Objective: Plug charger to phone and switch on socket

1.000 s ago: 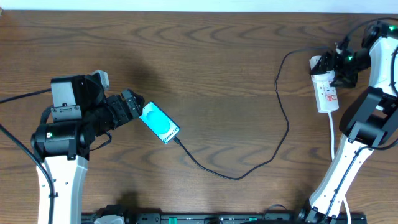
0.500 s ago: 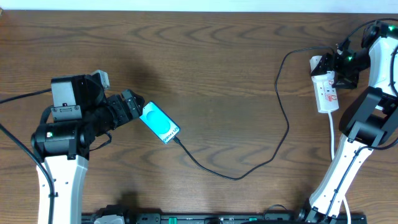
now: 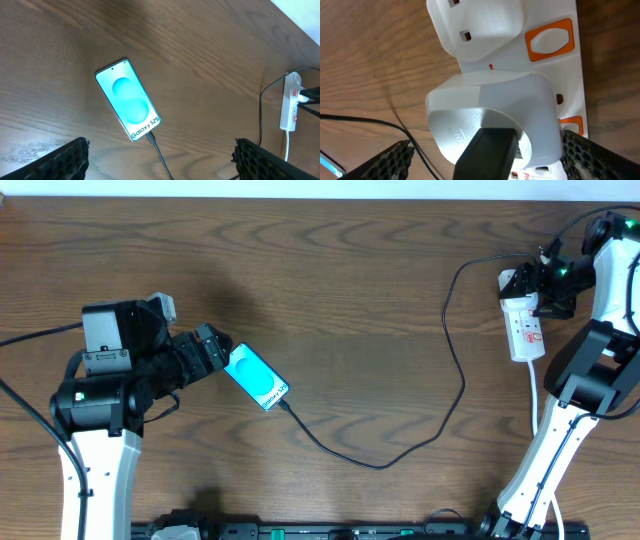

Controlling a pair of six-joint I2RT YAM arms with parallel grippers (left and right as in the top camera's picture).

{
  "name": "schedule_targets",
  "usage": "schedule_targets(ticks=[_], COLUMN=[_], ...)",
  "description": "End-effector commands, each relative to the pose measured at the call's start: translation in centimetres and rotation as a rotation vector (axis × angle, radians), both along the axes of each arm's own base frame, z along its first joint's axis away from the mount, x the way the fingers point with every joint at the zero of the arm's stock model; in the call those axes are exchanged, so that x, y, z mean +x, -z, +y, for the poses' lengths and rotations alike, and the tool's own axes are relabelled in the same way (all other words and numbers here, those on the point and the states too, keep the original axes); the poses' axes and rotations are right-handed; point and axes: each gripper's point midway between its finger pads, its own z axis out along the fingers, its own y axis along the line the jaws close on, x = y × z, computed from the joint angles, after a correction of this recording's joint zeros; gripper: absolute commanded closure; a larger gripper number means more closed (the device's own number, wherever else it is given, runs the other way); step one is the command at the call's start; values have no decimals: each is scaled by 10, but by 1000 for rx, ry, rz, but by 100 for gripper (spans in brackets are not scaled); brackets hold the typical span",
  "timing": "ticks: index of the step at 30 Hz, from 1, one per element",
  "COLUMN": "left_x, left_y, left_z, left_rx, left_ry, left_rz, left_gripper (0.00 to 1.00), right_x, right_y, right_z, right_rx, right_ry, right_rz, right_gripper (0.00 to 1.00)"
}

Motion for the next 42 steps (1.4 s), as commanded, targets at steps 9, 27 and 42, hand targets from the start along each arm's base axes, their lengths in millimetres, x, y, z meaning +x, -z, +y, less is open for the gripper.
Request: schedule_targets(ticks=[9, 27, 42], left_x=[0, -1, -2], left_y=[5, 5, 5], left_z=[3, 2, 2], left_rx=[8, 8, 8], left_ry=[-7, -7, -7], left_rz=[14, 18, 21], left_gripper=[8, 8, 8], right_x=[9, 12, 9], right_y=[-1, -4, 5], right_z=[12, 30, 36], right_rx=[45, 80, 82], right_ry=[-48, -58, -67], right_rz=[-50, -47, -22], right_gripper=[7, 6, 6])
